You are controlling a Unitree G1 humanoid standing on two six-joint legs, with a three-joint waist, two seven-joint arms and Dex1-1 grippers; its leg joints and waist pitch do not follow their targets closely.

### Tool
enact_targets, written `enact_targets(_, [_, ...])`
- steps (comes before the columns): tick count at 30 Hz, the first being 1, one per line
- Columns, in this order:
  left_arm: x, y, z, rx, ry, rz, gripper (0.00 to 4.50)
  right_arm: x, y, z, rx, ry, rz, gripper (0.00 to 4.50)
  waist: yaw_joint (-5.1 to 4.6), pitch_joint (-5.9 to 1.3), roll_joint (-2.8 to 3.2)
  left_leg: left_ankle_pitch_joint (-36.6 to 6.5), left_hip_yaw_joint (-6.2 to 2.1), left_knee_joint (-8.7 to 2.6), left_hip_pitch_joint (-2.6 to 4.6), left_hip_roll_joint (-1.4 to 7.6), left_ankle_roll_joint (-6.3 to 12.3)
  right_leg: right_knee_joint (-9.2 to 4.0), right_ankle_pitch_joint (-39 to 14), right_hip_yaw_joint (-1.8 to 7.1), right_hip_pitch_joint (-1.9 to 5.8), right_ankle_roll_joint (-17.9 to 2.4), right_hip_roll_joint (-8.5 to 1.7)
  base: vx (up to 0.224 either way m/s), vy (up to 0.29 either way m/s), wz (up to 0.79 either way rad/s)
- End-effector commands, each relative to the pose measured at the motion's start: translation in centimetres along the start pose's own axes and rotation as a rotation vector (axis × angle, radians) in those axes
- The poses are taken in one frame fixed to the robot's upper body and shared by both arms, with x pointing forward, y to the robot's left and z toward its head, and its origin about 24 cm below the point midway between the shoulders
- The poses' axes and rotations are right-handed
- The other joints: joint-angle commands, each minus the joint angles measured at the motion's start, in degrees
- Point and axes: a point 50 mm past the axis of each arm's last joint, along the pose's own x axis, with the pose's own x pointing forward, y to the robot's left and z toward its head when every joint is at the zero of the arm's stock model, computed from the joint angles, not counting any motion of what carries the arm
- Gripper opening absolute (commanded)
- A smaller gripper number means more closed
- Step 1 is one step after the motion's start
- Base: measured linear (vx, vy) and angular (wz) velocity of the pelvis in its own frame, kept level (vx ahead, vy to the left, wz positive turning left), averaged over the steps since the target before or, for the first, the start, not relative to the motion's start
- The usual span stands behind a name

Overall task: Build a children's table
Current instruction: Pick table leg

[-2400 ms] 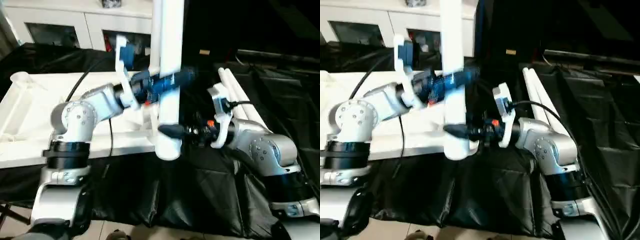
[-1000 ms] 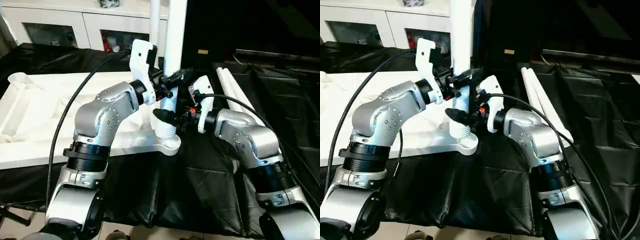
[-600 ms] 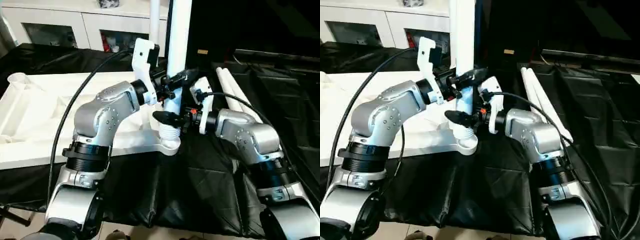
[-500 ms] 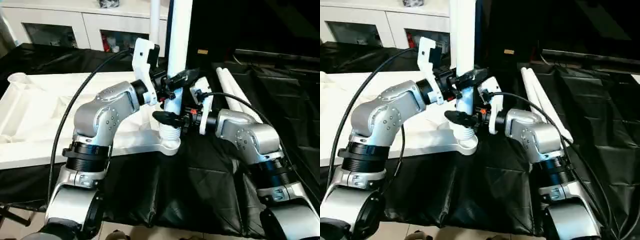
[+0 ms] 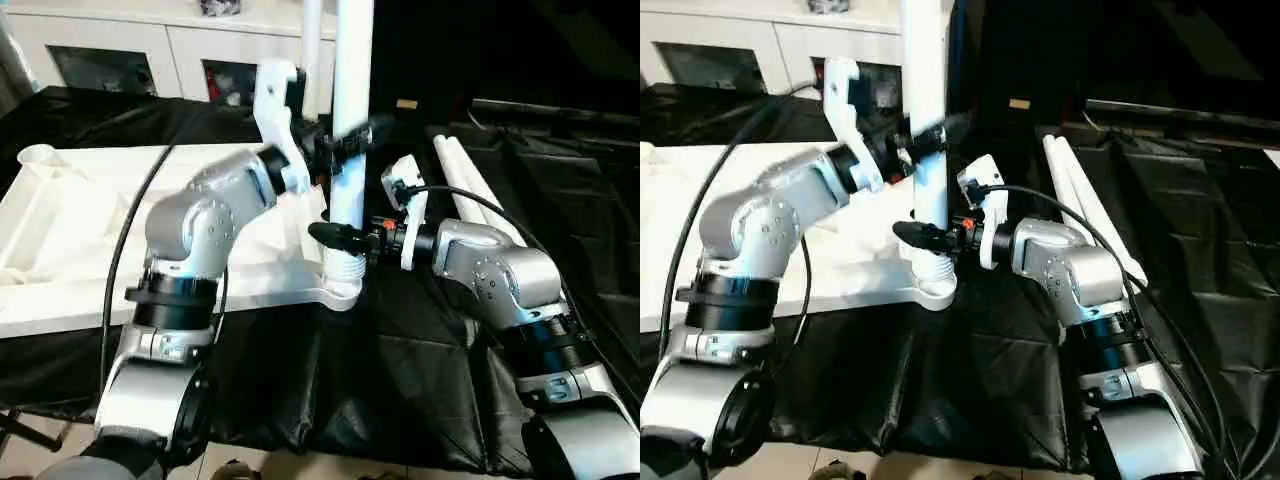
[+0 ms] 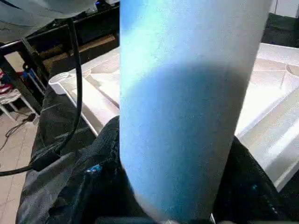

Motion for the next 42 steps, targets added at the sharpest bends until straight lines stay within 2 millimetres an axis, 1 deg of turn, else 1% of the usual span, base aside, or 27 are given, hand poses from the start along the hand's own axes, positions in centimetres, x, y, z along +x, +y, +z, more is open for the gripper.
enact_targets(1, [-0.1,-0.2,0.1,0.015,0.003,-0.016,2.22,-0.3,0.0,0.9,-0.020,-0.026,0.002,1.91,0.20,-5.09,-0.16,-3.1,0.29,-3.14,0.08,0.29,1.71,-3.55,-3.9,3.04,4.33,-11.3,-3.27,0.000,0.000,0.00])
enact_targets(3, [-0.1,-0.5,0.0,0.020,0.008,-0.038,2.28,-0.3,0.1,0.9,-0.037,-0.024,0.004,1.91,0.19,-5.09,-0.17,-3.2,0.33,-3.12,0.11,0.28,1.66,-3.54,-4.1,3.04,4.30,-11.4,-3.26,0.000,0.000,0.00])
enact_targets(5, [-0.1,-0.6,-0.1,0.024,0.007,-0.049,1.95,-0.3,0.1,1.0,-0.051,-0.021,0.001,1.91,0.15,-5.02,-0.19,-3.6,0.33,-3.16,0.14,0.31,1.63,-3.66,-4.7,3.04,4.27,-11.3,-3.25,0.000,0.000,0.00])
enact_targets(6, [-0.1,-0.6,0.0,0.031,0.008,-0.055,1.91,-0.3,0.0,1.0,-0.048,-0.020,-0.002,2.47,0.15,-4.99,-0.20,-3.9,0.34,-3.18,0.17,0.27,1.54,-3.73,-5.4,3.04,4.28,-11.0,-3.24,0.000,0.000,0.00])
enact_targets(7, [-0.1,-0.6,0.1,0.040,0.008,-0.054,1.98,-0.3,0.0,1.1,-0.038,-0.021,-0.001,2.61,0.18,-4.99,-0.19,-4.0,0.36,-3.19,0.18,0.29,1.47,-3.77,-5.8,3.06,4.24,-11.0,-3.28,0.000,0.000,0.00])
enact_targets(8, [-0.1,-0.6,0.1,0.047,0.012,-0.060,1.98,-0.4,0.0,1.1,-0.034,-0.019,0.006,2.61,0.15,-4.98,-0.28,-4.0,0.34,-3.20,0.14,0.28,1.44,-3.81,-6.1,3.04,4.27,-10.7,-3.24,0.000,0.000,0.00])
enact_targets(9, [-0.1,-0.6,0.2,0.057,0.014,-0.067,1.85,-0.5,0.0,1.2,-0.037,-0.014,0.012,2.67,0.21,-5.01,-0.22,-4.0,0.32,-3.21,0.22,0.32,1.45,-3.78,-6.1,3.04,4.23,-10.7,-3.27,0.000,0.000,0.00])
enact_targets(10, [-0.1,-0.6,0.2,0.057,0.014,-0.067,1.82,-0.5,0.0,1.2,-0.037,-0.014,0.012,2.81,0.16,-4.99,-0.19,-4.0,0.31,-3.21,0.15,0.32,1.43,-3.75,-6.0,3.05,4.27,-10.5,-3.25,0.000,0.000,0.00])
enact_targets(11, [-0.1,-0.6,0.2,0.062,0.019,-0.075,1.82,-0.5,-0.1,1.2,-0.047,-0.002,0.010,2.95,0.17,-5.01,-0.26,-3.9,0.33,-3.19,0.20,0.33,1.42,-3.74,-5.9,3.05,4.22,-10.5,-3.23,0.000,0.000,0.00])
enact_targets(13, [-0.1,-0.7,0.2,0.066,0.022,-0.090,1.83,-0.7,-0.3,1.2,-0.057,0.019,0.003,3.06,0.19,-5.05,-0.24,-3.4,0.35,-3.14,0.16,0.27,1.49,-3.66,-5.3,3.06,4.28,-10.7,-3.23,0.000,0.000,0.00])
enact_targets(18, [-0.2,-1.2,0.3,0.079,0.039,-0.148,1.82,-1.1,-0.4,1.0,-0.048,0.068,0.040,3.06,0.21,-5.04,-0.39,-3.0,0.38,-3.07,0.09,0.27,2.04,-3.55,-4.5,3.07,4.31,-11.1,-3.22,0.000,0.000,0.00])
enact_targets(23, [-0.2,-1.8,0.1,0.076,0.044,-0.188,1.82,-1.1,-0.4,0.8,-0.034,0.082,0.062,3.06,0.19,-5.03,-0.46,-3.3,0.40,-3.08,0.09,0.34,2.04,-3.52,-4.9,3.06,4.29,-11.5,-3.30,0.000,0.000,0.00])
enact_targets(27, [-0.1,-2.0,0.1,0.074,0.045,-0.197,1.82,-0.9,-0.2,0.6,-0.025,0.093,0.083,3.06,0.19,-4.99,-0.43,-3.5,0.41,-3.07,0.11,0.35,1.81,-3.64,-5.8,3.06,4.26,-11.3,-3.28,0.000,0.000,0.00])
enact_targets(28, [-0.1,-2.0,0.1,0.074,0.045,-0.200,1.82,-0.9,-0.2,0.6,-0.024,0.095,0.085,3.06,0.19,-4.95,-0.60,-3.7,0.42,-3.09,0.11,0.32,1.84,-3.67,-6.3,3.05,4.25,-11.1,-3.27,0.000,0.000,0.00])
enact_targets(34, [-0.1,-2.2,0.0,0.073,0.052,-0.221,1.82,-0.8,-0.3,0.6,-0.017,0.095,0.086,3.06,0.21,-5.03,-0.53,-3.1,0.36,-3.06,0.06,0.33,1.82,-3.62,-6.1,3.03,4.25,-10.8,-3.27,0.000,0.000,0.00])
enact_targets(35, [-0.2,-2.3,0.0,0.072,0.053,-0.223,1.82,-0.8,-0.4,0.6,-0.016,0.093,0.085,2.78,0.19,-5.04,-0.51,-3.1,0.38,-3.05,0.08,0.33,1.83,-3.58,-5.8,3.04,4.23,-11.0,-3.26,0.000,0.000,0.00])
enact_targets(36, [-0.2,-2.3,0.0,0.074,0.055,-0.228,1.82,-0.8,-0.4,0.7,-0.015,0.091,0.085,2.71,0.21,-5.07,-0.45,-2.9,0.37,-3.02,0.03,0.30,1.88,-3.52,-5.4,3.04,4.29,-11.1,-3.27,0.000,0.000,0.00])
enact_targets(38, [-0.2,-2.4,0.0,0.074,0.057,-0.232,1.82,-0.8,-0.4,0.7,-0.016,0.088,0.086,2.71,0.18,-5.05,-0.45,-3.0,0.36,-3.04,0.03,0.32,1.94,-3.52,-5.3,3.03,4.28,-11.1,-3.24,0.000,0.000,0.00])
enact_targets(40, [-0.2,-2.4,0.0,0.072,0.060,-0.237,1.82,-0.8,-0.4,0.8,-0.016,0.083,0.085,2.39,0.18,-5.04,-0.44,-3.1,0.39,-3.03,0.10,0.31,1.93,-3.56,-5.4,3.05,4.24,-11.1,-3.24,0.000,0.000,0.00])
enact_targets(41, [-0.2,-2.5,-0.1,0.071,0.063,-0.242,1.82,-0.8,-0.4,0.8,-0.017,0.080,0.086,2.30,0.18,-5.05,-0.46,-3.0,0.38,-3.04,0.07,0.32,1.89,-3.54,-5.4,3.03,4.27,-11.1,-3.24,0.000,0.000,0.00])
enact_targets(42, [-0.2,-2.5,-0.1,0.072,0.065,-0.245,1.82,-0.8,-0.4,0.8,-0.017,0.078,0.087,2.28,0.20,-5.06,-0.34,-3.0,0.35,-3.04,0.08,0.33,1.85,-3.51,-5.4,3.02,4.26,-11.2,-3.26,0.000,0.000,0.00])
